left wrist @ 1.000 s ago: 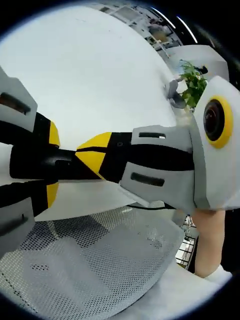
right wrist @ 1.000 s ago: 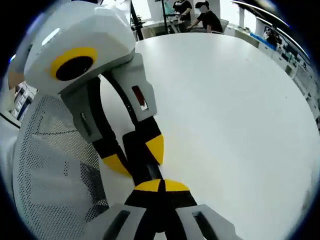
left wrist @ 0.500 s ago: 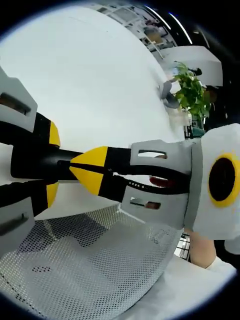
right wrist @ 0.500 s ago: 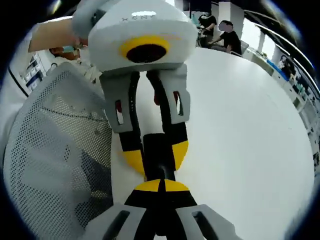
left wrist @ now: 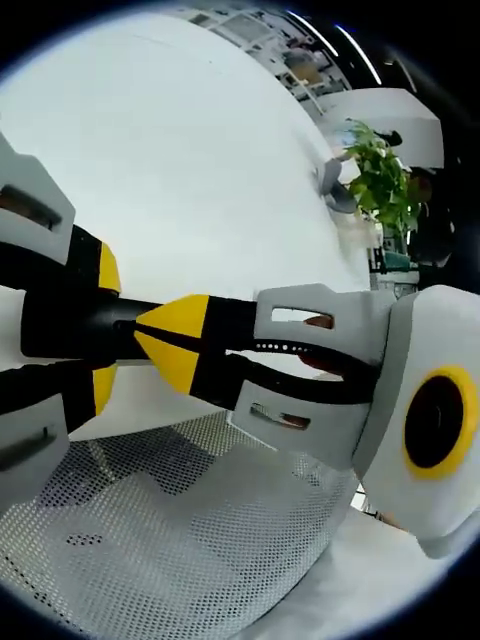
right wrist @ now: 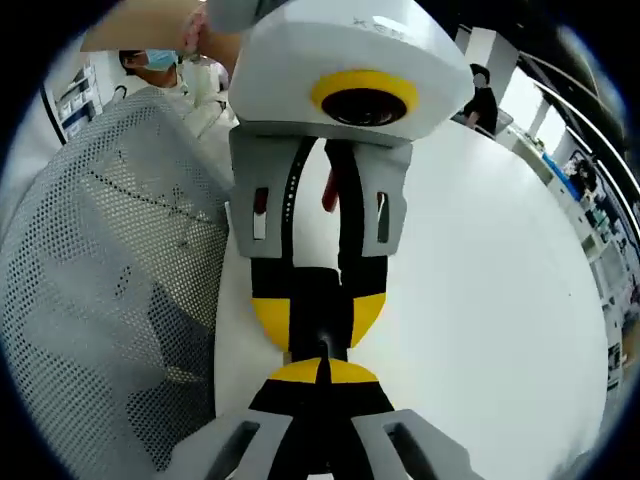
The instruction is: Press the specified remote control buttons in sequence, fully releasing each button before pressing the next.
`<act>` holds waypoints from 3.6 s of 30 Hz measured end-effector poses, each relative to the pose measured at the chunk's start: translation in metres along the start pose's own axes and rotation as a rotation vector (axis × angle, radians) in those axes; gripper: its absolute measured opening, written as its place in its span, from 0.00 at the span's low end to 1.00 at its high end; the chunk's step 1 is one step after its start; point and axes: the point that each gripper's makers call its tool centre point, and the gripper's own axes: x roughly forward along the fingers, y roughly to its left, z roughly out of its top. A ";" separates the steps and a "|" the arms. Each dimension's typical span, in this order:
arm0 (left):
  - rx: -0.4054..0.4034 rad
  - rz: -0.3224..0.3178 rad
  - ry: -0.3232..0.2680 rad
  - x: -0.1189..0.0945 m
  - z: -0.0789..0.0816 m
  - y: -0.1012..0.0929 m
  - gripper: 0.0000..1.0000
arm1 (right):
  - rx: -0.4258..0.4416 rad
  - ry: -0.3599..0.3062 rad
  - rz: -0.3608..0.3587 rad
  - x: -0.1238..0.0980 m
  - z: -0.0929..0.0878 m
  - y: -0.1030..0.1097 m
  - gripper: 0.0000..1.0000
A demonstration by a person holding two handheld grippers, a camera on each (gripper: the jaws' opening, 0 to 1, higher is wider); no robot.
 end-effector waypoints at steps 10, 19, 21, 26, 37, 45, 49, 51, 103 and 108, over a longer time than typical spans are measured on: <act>0.001 -0.002 0.007 0.000 0.000 -0.001 0.24 | -0.026 -0.038 -0.026 0.001 0.002 0.001 0.00; -0.034 -0.007 0.005 -0.001 0.000 0.001 0.24 | -0.092 0.003 0.001 0.004 0.005 -0.001 0.00; -0.039 -0.008 0.003 -0.001 0.000 0.001 0.24 | -0.127 0.014 -0.006 0.004 0.005 0.000 0.00; -0.032 -0.009 -0.005 -0.001 0.000 0.001 0.24 | -0.218 0.013 -0.044 0.005 0.004 0.002 0.00; -0.046 -0.013 -0.018 -0.001 0.000 0.001 0.24 | -0.090 -0.051 -0.011 0.006 0.007 -0.001 0.00; -0.039 -0.015 -0.019 -0.001 0.000 0.000 0.24 | -0.142 -0.057 0.038 0.007 0.007 0.000 0.00; -0.024 -0.022 -0.002 -0.001 0.000 0.000 0.24 | -0.228 -0.022 0.047 0.008 0.008 0.001 0.00; -0.025 -0.030 0.007 0.000 0.000 0.000 0.24 | -0.209 -0.013 0.051 0.010 0.009 0.000 0.00; 0.017 0.051 0.092 0.002 0.000 -0.001 0.24 | 0.158 -0.075 0.017 -0.012 -0.039 0.000 0.23; -0.041 0.118 0.065 0.003 0.000 0.000 0.25 | 0.156 -0.071 0.024 -0.012 -0.039 0.000 0.22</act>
